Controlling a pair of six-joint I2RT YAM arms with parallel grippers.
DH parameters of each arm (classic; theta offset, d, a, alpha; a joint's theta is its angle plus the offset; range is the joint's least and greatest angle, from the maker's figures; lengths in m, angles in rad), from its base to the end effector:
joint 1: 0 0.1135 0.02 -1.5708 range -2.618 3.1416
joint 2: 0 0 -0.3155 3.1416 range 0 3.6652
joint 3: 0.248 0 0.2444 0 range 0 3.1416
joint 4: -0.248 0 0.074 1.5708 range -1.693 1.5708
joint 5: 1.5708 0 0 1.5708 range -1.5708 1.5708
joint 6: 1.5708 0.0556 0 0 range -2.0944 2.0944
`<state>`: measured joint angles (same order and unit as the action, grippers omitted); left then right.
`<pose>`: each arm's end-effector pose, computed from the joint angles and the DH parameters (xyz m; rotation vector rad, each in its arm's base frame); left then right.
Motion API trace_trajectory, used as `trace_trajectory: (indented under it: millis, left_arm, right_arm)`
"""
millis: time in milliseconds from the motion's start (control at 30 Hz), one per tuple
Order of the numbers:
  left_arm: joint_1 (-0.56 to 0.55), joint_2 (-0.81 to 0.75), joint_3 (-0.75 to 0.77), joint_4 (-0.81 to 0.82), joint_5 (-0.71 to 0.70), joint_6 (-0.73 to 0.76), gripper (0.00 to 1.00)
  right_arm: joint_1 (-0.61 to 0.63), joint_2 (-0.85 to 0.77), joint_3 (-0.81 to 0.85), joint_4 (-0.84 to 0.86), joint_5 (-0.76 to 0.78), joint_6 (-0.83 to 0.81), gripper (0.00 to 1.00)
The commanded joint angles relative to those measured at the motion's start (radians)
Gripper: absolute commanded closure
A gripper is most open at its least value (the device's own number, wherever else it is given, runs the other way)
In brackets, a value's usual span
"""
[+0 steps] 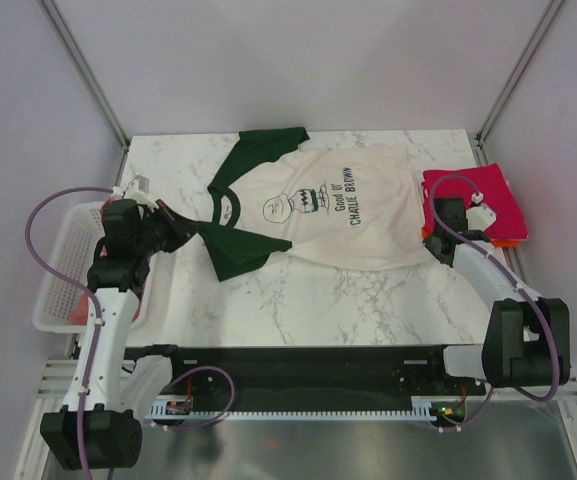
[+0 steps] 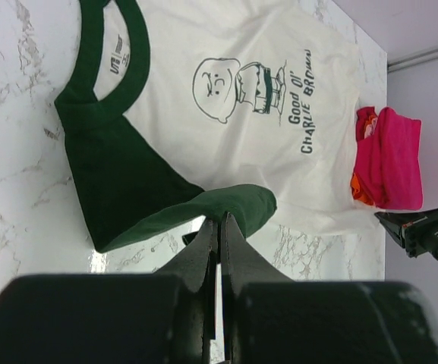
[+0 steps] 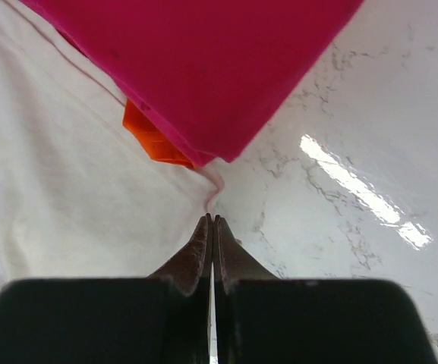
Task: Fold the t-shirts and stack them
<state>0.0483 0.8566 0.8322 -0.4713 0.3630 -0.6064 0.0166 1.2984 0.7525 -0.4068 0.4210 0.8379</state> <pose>0.1632 -0.0119 0.3462 -0.4570 2.0595 -0.7143 0.2414 -0.0187 0.2440 1.1126 2.1435 -0.1498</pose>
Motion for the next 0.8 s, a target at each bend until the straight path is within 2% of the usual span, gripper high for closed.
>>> trace_trajectory:
  millis: [0, 267, 767]
  left_arm:
    - [-0.001, 0.044, 0.083, 0.03, -0.035, 0.04, 0.98]
    - [-0.002, 0.263, 0.205, 0.036, -0.055, 0.045, 0.98]
    - [-0.007, 0.617, 0.453, 0.031, -0.039, 0.027, 0.98]
  right_arm:
    - [-0.003, 0.065, 0.096, -0.03, -0.025, -0.019, 1.0]
    - [-0.003, 0.188, 0.264, -0.055, -0.027, -0.002, 1.0]
    - [-0.006, 0.516, 0.685, -0.168, -0.004, 0.044, 1.0]
